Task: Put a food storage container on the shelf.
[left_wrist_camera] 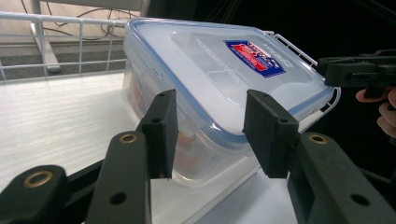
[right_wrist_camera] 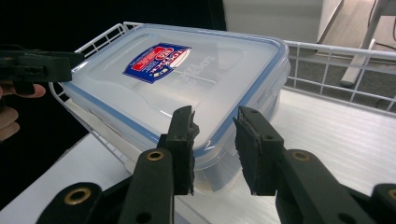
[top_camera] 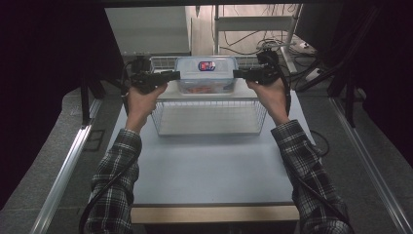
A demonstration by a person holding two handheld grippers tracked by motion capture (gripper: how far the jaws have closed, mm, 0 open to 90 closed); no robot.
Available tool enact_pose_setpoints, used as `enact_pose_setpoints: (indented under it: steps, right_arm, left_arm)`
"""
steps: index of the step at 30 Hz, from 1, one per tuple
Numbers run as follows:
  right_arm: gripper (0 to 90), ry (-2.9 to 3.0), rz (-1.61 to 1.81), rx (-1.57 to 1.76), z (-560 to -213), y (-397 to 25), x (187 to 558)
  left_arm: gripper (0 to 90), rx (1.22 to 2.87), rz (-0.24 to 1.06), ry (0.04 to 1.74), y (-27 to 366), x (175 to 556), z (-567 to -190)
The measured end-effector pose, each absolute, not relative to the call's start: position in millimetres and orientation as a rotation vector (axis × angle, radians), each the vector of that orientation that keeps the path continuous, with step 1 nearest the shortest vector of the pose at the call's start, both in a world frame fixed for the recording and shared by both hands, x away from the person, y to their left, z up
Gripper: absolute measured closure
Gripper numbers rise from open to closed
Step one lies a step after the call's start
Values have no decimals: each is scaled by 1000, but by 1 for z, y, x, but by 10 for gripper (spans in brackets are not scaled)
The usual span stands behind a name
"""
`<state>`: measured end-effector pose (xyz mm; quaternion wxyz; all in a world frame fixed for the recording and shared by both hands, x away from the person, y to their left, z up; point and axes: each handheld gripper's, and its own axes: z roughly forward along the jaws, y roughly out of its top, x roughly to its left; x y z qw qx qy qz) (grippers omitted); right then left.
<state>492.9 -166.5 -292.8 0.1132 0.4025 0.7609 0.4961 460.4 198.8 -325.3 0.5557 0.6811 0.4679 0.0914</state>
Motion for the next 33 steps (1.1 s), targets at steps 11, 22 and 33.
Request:
enact_pose_setpoints:
  steps: [11, 22, 33]
  right_arm:
    - [380, 2205, 1552, 1090, -299, -178, 471]
    - [225, 2233, 1530, 999, -316, -186, 448]
    - [116, 2277, 1528, 929, -338, -189, 419]
  left_arm:
    - [283, 1683, 327, 1004, 190, 429, -319]
    - [130, 1814, 313, 905, 176, 398, -346]
    - [19, 1861, 326, 889, 173, 373, -376]
